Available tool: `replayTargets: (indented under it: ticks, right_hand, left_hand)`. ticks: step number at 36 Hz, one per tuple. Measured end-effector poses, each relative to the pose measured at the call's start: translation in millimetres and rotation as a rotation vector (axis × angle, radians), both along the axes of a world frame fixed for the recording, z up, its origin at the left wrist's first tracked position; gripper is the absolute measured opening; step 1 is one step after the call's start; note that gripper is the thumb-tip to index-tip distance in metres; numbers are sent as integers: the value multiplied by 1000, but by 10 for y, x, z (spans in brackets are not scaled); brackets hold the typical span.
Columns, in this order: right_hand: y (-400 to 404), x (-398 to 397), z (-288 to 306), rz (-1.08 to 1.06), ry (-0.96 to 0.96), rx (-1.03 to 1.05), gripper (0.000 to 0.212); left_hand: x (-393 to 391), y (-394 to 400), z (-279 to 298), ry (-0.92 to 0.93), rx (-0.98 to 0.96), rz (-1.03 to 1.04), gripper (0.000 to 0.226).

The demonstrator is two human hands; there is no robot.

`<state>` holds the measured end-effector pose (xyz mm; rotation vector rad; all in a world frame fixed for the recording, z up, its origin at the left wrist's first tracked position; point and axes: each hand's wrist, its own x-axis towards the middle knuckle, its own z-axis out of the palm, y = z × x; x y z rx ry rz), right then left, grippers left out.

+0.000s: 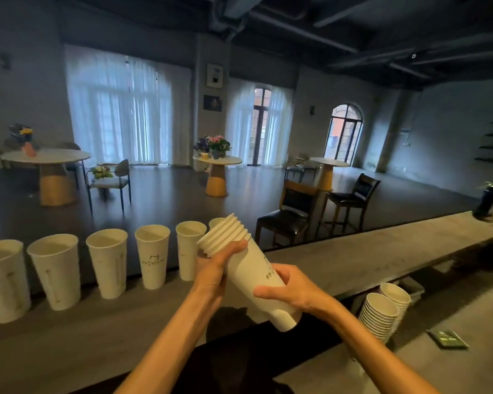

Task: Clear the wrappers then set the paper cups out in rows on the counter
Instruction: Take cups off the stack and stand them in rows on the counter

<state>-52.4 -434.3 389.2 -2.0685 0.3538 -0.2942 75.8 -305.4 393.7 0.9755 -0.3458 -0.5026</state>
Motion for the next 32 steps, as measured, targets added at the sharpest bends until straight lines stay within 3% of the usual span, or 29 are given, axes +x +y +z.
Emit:
replayTargets:
  ticks: [5, 8, 10, 12, 14, 18, 25, 32]
  right_hand:
    - [-80, 27, -186, -52, -81, -234, 77]
    - [-321, 37, -305, -142, 2, -611, 80]
    - [-553, 35, -419, -174, 49, -705, 80]
    - [-768, 60, -525, -211, 70, -657, 81]
    - [-985, 161, -599, -258, 40, -458, 79]
    - [-1439, 560, -708, -273, -37, -145, 88]
    - [-1852, 1344, -913, -162, -60, -10, 101]
    - [-2082, 1819, -1096, -115, -36, 9, 106]
  left_hand:
    - [-23, -86, -6, -87, 2, 82, 92]
    - [82, -134, 62, -36, -43, 156, 93]
    - [168, -153, 131, -13, -63, 191, 93]
    - [235, -142, 217, -14, -108, 213, 74]
    - [306, -140, 300, 8, -175, 227, 56]
    - [438, -222, 389, -59, -181, 340, 62]
    - [548, -441, 280, -120, -160, 458, 50]
    - [534, -574, 294, -110, -99, 521, 91]
